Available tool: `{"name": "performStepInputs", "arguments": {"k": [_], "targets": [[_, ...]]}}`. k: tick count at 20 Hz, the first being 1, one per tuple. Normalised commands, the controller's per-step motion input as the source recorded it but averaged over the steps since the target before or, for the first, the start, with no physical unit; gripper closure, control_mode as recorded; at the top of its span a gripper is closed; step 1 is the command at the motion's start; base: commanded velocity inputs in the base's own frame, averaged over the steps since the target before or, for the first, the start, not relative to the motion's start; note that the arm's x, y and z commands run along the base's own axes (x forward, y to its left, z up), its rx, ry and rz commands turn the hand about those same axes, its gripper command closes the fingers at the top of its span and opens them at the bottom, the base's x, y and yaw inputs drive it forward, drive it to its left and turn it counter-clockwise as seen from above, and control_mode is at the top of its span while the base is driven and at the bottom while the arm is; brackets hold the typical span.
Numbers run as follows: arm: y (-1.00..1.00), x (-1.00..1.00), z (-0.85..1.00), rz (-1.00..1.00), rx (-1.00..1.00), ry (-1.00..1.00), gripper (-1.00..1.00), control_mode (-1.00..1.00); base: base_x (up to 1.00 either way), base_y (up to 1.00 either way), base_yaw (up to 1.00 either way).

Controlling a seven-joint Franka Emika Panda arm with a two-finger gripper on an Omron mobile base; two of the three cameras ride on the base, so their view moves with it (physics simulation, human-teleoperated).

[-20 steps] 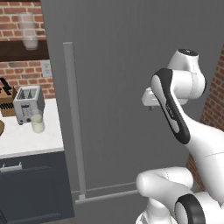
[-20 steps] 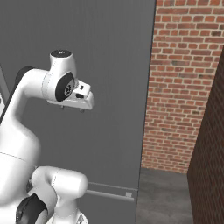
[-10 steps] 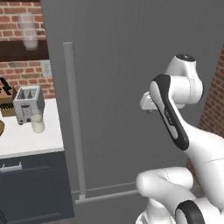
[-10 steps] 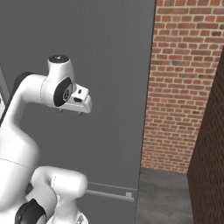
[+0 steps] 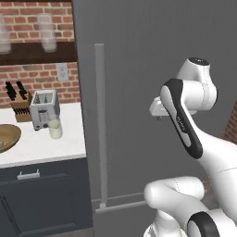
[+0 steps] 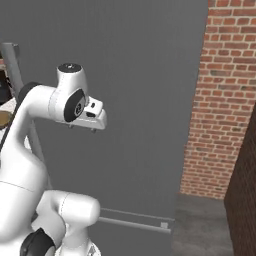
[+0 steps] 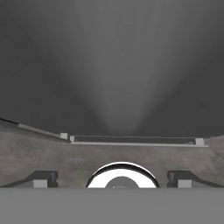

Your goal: Grab a lemon wedge from the fridge and one ice cube from the ice bowl, and put them in the glass of lemonade.

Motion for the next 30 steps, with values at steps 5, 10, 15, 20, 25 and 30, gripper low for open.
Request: {"name": "performStepInputs", "arguments": {"k": [5, 10, 15, 20, 25, 30], "targets": [[0.00, 0.00, 0.00, 0.00, 0.00, 0.00, -1.00, 1.00, 0.00, 1.00, 0.00], [0.00, 0.00, 0.00, 0.00, 0.00, 0.00, -1.00, 1.00, 0.01, 1.00, 0.00], [0.00, 0.00, 0.00, 0.00, 0.00, 0.00, -1.00, 1.00, 0.41, 1.00, 0.00], [0.00, 0.00, 0.00, 0.00, 0.00, 0.00, -1.00, 1.00, 0.61, 0.65, 0.00], [0.00, 0.00, 0.00, 0.00, 0.00, 0.00, -1.00, 1.00, 0.52, 0.20, 0.00], [0.00, 0.00, 0.00, 0.00, 0.00, 0.00, -1.00, 1.00, 0.63, 0.02, 0.00]]}}
